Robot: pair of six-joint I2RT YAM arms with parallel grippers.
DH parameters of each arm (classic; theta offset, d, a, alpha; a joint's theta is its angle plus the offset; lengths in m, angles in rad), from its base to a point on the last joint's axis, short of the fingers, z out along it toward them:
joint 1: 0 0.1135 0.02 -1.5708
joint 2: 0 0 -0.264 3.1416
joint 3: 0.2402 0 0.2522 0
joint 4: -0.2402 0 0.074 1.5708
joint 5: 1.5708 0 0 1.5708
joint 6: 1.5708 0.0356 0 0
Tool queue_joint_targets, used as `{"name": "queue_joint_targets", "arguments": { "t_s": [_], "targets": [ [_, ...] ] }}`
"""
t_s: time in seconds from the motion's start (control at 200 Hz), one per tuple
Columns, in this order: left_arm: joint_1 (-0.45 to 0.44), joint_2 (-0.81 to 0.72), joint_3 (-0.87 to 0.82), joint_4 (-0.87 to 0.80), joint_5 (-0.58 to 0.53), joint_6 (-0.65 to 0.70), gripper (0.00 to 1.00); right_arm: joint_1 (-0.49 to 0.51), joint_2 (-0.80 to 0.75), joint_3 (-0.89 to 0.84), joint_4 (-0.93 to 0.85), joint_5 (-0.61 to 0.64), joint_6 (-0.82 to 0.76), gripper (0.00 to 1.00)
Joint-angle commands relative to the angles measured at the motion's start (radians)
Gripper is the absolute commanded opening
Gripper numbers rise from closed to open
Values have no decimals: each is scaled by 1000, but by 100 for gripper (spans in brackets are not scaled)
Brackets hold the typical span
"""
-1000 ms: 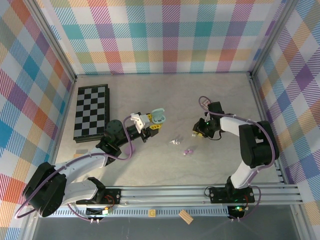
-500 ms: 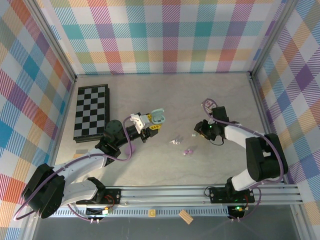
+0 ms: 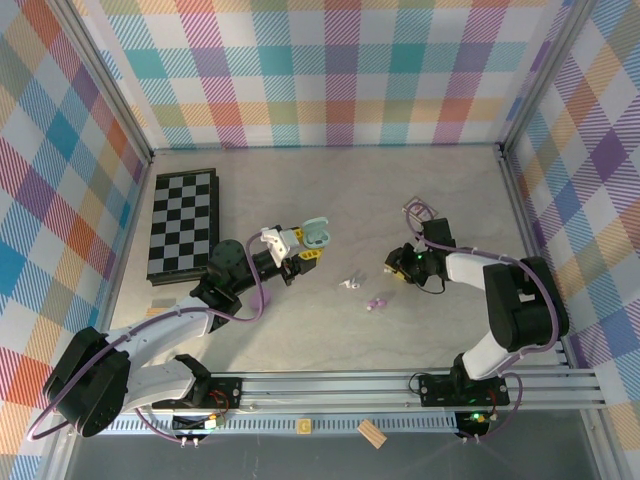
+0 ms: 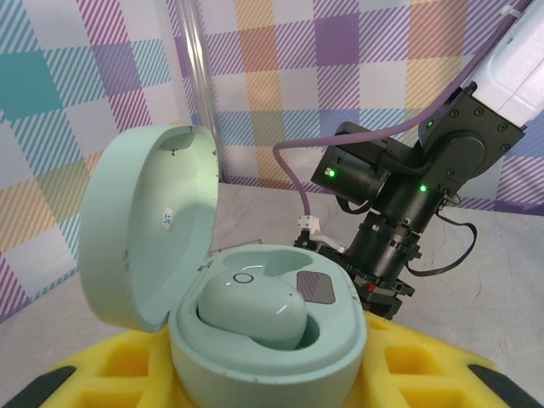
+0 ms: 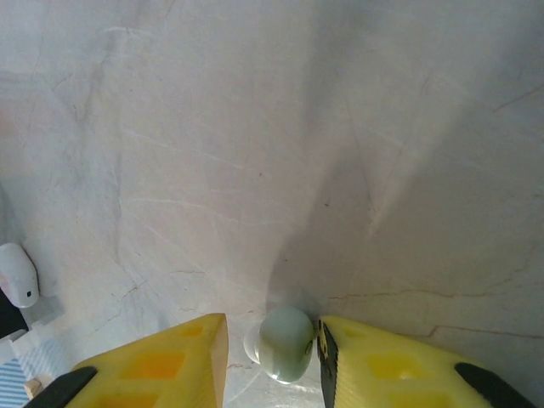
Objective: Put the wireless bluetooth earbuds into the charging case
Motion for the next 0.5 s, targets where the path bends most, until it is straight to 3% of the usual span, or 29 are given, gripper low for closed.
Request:
{"name": "queue_joint_targets", "arguments": {
  "t_s": [0.0,0.495],
  "targets": [
    [-12,-15,12,13,8,5,37,7,32,18,44,-53,3,33],
    [-12,-6,15,20,9,6,37,9,51,26,72,-76,-1,29]
  ]
}}
